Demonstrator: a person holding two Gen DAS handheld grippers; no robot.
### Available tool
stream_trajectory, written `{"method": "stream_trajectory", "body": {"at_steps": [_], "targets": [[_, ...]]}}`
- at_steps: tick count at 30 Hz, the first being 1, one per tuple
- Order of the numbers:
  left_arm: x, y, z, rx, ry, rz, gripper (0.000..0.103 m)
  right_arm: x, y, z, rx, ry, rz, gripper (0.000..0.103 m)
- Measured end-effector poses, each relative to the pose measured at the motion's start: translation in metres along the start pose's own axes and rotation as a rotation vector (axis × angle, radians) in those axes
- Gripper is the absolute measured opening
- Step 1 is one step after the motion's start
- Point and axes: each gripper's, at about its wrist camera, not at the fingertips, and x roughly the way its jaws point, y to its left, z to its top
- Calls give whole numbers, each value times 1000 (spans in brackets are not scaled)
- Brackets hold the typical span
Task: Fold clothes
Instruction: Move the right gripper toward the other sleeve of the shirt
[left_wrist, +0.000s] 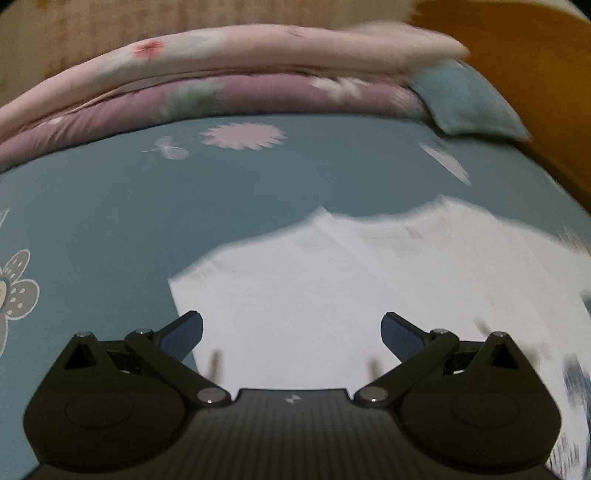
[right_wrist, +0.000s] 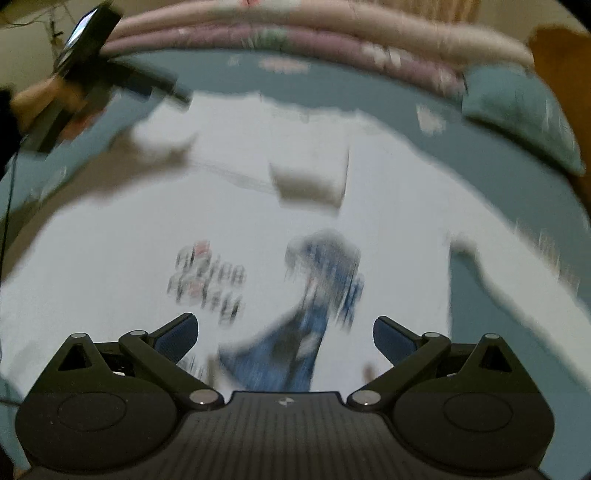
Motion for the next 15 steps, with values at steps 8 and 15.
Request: {"method": "stream_trajectory", "body": {"at_steps": [8,15], "targets": [[-45,-40,-51,159,60,-24,102,57,-7,95,-86,-41,-98,103],[-58,-36,-70,187,71,5,102,134,7,131,-120,29,-159,103]]}}
